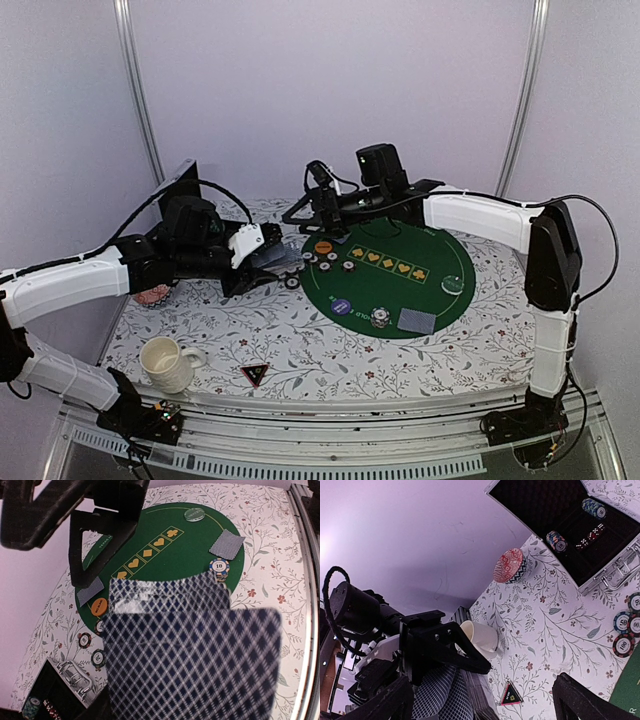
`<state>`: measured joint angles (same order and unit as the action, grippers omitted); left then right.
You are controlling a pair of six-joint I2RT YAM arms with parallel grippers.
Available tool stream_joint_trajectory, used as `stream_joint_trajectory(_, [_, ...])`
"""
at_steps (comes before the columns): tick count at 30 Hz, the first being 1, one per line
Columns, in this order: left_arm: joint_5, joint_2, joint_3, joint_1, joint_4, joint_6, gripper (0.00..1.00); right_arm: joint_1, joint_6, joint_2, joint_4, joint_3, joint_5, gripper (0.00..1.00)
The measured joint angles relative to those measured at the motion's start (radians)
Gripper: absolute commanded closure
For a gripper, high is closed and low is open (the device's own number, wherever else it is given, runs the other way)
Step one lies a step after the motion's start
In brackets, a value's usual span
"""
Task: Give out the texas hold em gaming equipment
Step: Pass from the left arm to the right
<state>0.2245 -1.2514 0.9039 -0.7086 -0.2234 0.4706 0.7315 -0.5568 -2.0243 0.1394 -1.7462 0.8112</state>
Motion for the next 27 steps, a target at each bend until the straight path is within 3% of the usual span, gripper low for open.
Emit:
stream_joint_trajectory(17, [0.0,0.0,0.0,0.0,0.0,0.0,0.56,0.06,-0.027,-0.078,0.044,-0.018,0.086,0.0])
stream_joint_trajectory(22, [0.0,0.0,0.0,0.0,0.0,0.0,0.56,0.066,-0.042,-0.088,0.038,-0.029,0.101,0.11])
stream_joint_trajectory(27, [-0.002,0.0,0.0,0.0,0.0,0.001,0.56,0.067,-0.077,-0.098,0.014,-0.029,0.122,0.15])
